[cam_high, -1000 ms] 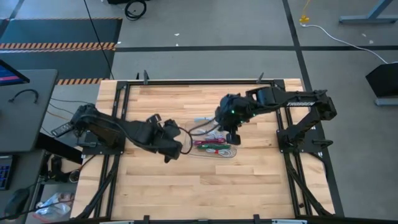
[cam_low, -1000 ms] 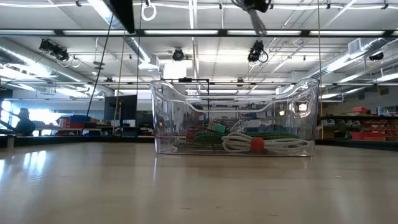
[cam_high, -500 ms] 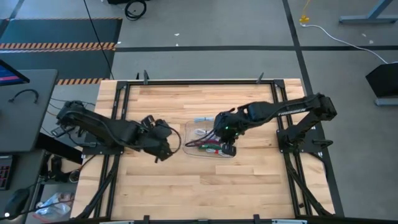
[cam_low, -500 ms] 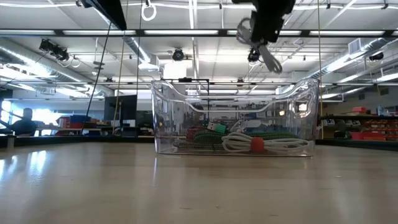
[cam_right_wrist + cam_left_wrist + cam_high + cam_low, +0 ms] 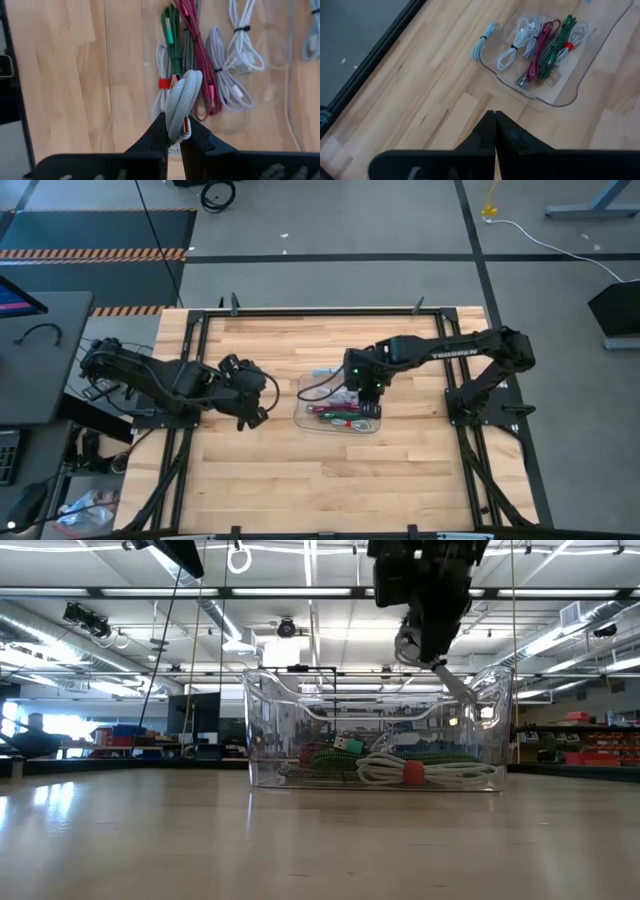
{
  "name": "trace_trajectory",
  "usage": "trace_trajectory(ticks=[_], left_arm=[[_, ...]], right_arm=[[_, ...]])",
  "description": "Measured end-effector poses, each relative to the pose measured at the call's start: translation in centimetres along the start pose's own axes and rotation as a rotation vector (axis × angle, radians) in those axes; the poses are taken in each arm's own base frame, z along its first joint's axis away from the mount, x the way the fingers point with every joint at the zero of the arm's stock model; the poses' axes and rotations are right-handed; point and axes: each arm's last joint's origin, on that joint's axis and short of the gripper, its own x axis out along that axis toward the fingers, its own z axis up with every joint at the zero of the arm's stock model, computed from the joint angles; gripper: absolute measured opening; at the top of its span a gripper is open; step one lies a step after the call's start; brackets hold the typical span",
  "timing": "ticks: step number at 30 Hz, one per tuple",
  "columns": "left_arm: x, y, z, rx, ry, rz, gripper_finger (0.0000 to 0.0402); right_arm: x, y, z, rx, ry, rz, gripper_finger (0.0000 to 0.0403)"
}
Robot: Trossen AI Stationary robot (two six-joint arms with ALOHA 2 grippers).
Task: Pick and place USB-C Cables
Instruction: Put the light blue charger cable into the transparent bin
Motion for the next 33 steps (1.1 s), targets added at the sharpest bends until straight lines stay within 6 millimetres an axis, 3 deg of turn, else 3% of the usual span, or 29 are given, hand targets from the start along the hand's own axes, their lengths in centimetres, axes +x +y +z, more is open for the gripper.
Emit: trace_trajectory(ticks=[10, 22, 33], left_arm=[[0.5, 0.4, 0.5, -0.036, -0.009, 0.013, 0.0002], [1.0, 1.1, 1.1, -0.075, -0.014, 0.034, 0.0003], [1.0, 1.1, 1.2, -0.083, -0.021, 0.030, 0.0004]], right_arm=[[4.6, -2.4, 0.7, -0.082, 0.183, 0.139, 0.0027], [6.8, 0.1, 2.9, -0.298, 0.213, 0.287, 0.0027], [10.3, 0.0, 2.3, -0.386, 0.367, 0.299, 0.0027]])
